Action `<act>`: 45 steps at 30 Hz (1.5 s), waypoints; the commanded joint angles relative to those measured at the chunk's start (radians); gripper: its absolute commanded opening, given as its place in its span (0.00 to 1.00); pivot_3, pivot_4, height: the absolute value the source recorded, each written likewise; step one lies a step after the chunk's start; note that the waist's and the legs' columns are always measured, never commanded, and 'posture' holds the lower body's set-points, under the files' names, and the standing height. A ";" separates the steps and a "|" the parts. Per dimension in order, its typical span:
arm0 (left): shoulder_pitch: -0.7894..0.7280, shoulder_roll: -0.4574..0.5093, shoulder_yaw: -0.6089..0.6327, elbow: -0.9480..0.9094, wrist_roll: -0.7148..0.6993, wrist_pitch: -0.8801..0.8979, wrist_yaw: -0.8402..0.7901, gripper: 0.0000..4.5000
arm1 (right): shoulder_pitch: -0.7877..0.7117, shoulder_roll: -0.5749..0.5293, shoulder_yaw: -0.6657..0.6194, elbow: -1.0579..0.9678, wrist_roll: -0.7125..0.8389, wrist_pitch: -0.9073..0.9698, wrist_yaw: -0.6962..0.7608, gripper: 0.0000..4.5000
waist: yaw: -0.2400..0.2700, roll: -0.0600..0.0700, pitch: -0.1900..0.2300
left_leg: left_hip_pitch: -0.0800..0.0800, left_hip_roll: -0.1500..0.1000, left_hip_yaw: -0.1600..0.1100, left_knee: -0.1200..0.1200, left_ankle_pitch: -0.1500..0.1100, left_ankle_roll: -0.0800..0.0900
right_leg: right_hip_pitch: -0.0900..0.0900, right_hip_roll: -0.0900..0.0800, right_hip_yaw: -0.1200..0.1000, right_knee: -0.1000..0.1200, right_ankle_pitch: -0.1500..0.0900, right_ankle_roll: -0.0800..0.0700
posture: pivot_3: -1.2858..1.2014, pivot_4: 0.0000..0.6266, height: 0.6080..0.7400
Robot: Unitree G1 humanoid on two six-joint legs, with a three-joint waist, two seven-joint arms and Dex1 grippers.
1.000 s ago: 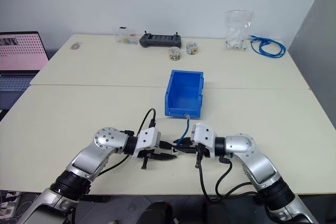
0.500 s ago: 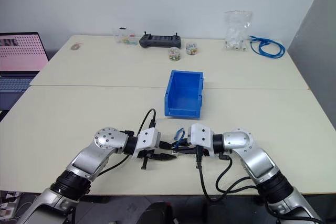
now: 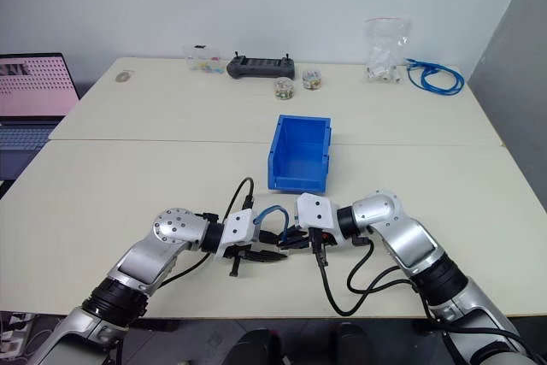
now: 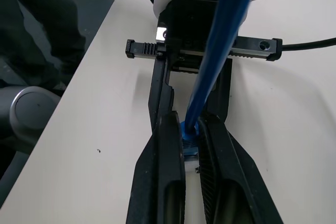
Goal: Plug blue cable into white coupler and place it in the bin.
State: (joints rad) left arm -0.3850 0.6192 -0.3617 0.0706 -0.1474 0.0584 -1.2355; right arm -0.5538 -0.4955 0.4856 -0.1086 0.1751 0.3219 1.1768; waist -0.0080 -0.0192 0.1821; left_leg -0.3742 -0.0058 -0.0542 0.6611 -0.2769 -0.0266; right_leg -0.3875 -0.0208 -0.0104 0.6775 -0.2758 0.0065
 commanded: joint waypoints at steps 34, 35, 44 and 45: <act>0.120 0.046 0.317 -0.331 -0.134 0.350 0.241 0.88 | 0.110 0.064 -0.343 -0.255 0.252 0.334 -0.221 0.02 | -0.009 0.002 -0.014 | -0.002 0.001 -0.002 -0.007 -0.001 0.001 | -0.004 0.000 0.000 0.000 -0.002 -0.001 | 0.52 0.24 1.00; 0.118 0.050 0.349 -0.375 -0.139 0.385 0.277 0.94 | 0.103 0.074 -0.385 -0.267 0.283 0.361 -0.252 0.02 | -0.009 0.001 -0.013 | -0.005 0.001 -0.002 -0.005 -0.001 0.001 | -0.007 0.000 -0.001 0.001 -0.002 -0.001 | 0.52 0.24 1.00; -0.022 0.064 0.389 -0.432 -0.111 0.546 0.442 1.00 | -0.222 0.179 -0.495 0.115 0.278 0.340 -0.423 0.02 | -0.018 0.002 -0.009 | -0.006 -0.001 -0.001 -0.001 -0.001 0.001 | -0.007 0.000 0.000 0.001 -0.001 -0.001 | 0.52 0.24 1.00; -0.031 0.064 0.382 -0.416 -0.103 0.539 0.446 1.00 | -0.282 0.191 -0.477 0.222 0.242 0.312 -0.438 0.02 | -0.020 0.002 -0.009 | -0.007 0.000 -0.001 -0.001 -0.001 0.001 | -0.008 0.000 0.000 0.001 0.002 -0.005 | 0.52 0.24 1.00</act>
State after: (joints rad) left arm -0.3901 0.6748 0.0265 -0.3507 -0.2649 0.6072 -0.8050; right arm -0.7478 -0.3252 -0.0049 -0.0309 0.4661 0.6937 0.7640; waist -0.0284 -0.0176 0.1729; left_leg -0.3809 -0.0061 -0.0543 0.6597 -0.2775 -0.0257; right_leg -0.3957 -0.0211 -0.0103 0.6793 -0.2738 0.0014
